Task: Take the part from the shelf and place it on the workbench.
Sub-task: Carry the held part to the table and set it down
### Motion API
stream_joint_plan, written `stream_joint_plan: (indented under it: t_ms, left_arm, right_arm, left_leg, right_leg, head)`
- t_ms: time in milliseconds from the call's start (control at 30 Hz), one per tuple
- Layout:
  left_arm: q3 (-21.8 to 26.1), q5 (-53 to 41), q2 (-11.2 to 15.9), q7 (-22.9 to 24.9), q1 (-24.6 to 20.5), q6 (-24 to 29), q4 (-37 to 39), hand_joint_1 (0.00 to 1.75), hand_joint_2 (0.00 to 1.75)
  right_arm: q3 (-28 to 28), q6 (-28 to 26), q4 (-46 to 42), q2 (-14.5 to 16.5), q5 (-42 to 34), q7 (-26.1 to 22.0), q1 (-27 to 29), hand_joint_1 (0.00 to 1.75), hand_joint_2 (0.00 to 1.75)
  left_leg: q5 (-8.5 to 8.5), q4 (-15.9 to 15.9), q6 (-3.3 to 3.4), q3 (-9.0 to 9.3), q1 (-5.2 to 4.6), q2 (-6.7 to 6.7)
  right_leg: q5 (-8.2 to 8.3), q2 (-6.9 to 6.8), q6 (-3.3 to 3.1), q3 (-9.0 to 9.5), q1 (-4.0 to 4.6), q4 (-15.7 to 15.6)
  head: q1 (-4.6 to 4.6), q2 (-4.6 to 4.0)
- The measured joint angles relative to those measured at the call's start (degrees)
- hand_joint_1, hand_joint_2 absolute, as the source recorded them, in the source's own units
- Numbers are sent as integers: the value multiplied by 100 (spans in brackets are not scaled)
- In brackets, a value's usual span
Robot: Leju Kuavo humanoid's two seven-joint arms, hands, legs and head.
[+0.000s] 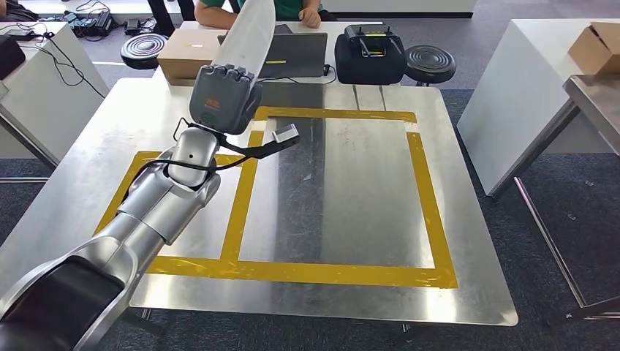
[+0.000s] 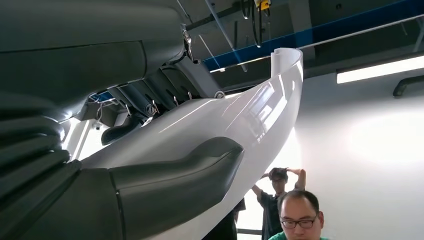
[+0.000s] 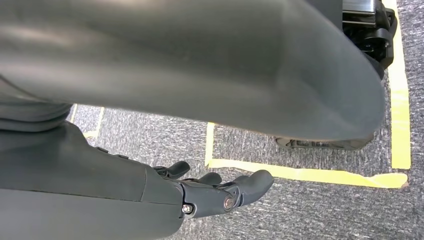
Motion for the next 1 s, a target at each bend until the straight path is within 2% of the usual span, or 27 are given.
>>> stream_joint_plan:
  t_ms: [133, 233, 433, 567, 667, 867, 1000]
  left_arm:
    - [-65, 0, 15, -50, -133, -59, 316, 175, 175]
    - [-111, 26, 26, -228, -270, -396, 806, 175, 175]
    - [-116, 48, 162, -519, -383, -1686, 1427, 175, 175]
    - [-116, 107, 280, -885, -398, -2958, 1687, 175, 175]
    - [-115, 107, 424, -882, -371, -3553, 1831, 175, 175]
    - [-110, 111, 710, -787, -315, -3667, 1977, 175, 175]
    - [-65, 133, 877, -583, -237, -3350, 1997, 175, 175]
  right_arm:
    - [0, 0, 0, 2, -4, 1, -2, 0, 0]
    - [-1, 0, 0, 4, -19, 12, 1, 0, 0]
    - [-1, 0, 0, 8, -13, 14, 8, 0, 0]
    - [-1, 0, 0, 7, -8, -18, 5, 0, 0]
    - [-1, 0, 0, 7, 3, -16, 3, 0, 0]
    - [-1, 0, 0, 7, 17, -13, 0, 0, 0]
    - [-1, 0, 0, 7, 17, -16, -4, 0, 0]
  left_leg:
    - [0, 0, 0, -1, 0, 0]
    - [0, 0, 0, 2, -1, 5]
    - [1, 0, -1, 3, 1, 7]
    - [1, -1, -1, 0, 2, 7]
    - [1, -1, -1, -2, 4, 7]
    - [1, -1, -1, -4, 3, -5]
    - [1, -1, -1, -4, 3, -4]
  right_leg:
    - [0, 0, 0, 0, 0, -1]
    - [2, 6, 2, 1, -1, -1]
    - [4, 8, 4, 0, 1, -1]
    - [3, 8, 3, 0, 1, 0]
    - [3, 8, 3, -1, 1, 0]
    - [2, 3, 3, 1, 2, 0]
    - [2, 4, 2, 3, 1, 0]
  head:
    - [0, 0]
    - [1, 0]
    - [-1, 0]
    - [0, 0]
    - [0, 0]
    - [-1, 0]
    - [0, 0]
